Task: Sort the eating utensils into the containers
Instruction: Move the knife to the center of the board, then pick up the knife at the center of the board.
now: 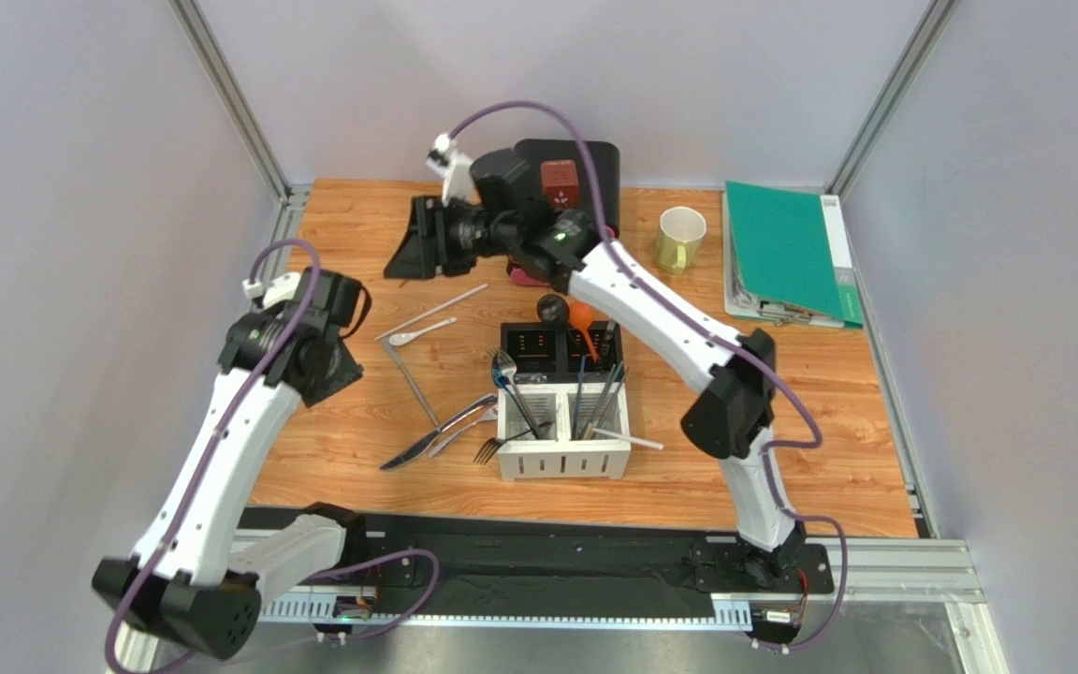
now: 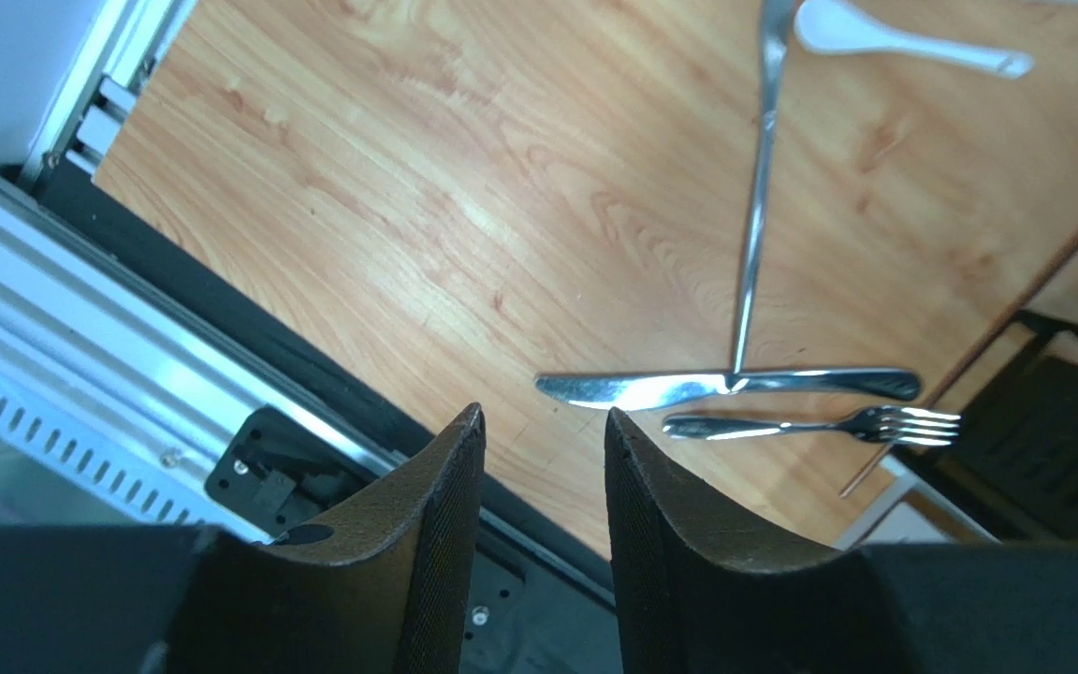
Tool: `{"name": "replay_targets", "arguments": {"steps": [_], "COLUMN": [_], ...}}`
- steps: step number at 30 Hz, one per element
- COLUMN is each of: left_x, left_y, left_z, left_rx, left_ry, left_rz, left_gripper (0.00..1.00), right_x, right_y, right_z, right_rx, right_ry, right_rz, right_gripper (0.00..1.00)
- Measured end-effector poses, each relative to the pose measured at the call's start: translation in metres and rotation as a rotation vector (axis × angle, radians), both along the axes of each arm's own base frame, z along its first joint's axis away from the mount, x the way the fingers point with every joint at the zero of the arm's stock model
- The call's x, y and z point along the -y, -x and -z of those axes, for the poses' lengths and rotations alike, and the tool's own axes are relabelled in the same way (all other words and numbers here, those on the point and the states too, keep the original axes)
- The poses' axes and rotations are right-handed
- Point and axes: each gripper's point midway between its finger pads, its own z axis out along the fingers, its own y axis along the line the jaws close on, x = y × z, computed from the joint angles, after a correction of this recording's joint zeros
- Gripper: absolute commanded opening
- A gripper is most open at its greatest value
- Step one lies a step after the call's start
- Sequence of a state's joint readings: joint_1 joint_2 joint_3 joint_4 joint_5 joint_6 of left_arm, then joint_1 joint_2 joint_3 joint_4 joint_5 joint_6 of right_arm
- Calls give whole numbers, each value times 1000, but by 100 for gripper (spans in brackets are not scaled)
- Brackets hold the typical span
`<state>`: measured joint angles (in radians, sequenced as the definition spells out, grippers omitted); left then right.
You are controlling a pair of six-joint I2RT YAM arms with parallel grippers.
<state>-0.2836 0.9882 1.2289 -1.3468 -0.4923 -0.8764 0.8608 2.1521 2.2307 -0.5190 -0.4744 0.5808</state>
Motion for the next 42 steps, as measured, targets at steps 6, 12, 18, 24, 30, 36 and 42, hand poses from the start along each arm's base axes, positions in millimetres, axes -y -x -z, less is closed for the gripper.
{"name": "replay_targets", "arguments": {"steps": [6, 12, 18, 24, 30, 36, 42], "left_x": [13, 25, 42, 45, 44, 43, 44], "left_y": [-39, -74, -102, -122, -128, -125, -122], "left_z": [49, 98, 147, 160, 173, 189, 191], "left_rx": [-204, -335, -492, -531, -573, -632, -653], "left_ry": [23, 120, 161, 150, 135, 131, 136], "left_rz": [41, 84, 175, 224, 256, 274, 302], "left_gripper": [45, 37, 36, 36, 30, 28, 28], "right_x": [62, 148, 217, 269, 293, 299, 306], "right_y": [-10, -28, -35, -40, -42, -34, -36], "right_z": [-111, -144, -106, -65, -59, -63, -64], "right_rx": [111, 181, 132, 65, 53, 62, 59], "right_ry": [-151, -143, -37, 44, 56, 44, 41], "right_rz": [102, 275, 414, 514, 560, 562, 574], "right_gripper": [53, 53, 53, 53, 53, 52, 52]}}
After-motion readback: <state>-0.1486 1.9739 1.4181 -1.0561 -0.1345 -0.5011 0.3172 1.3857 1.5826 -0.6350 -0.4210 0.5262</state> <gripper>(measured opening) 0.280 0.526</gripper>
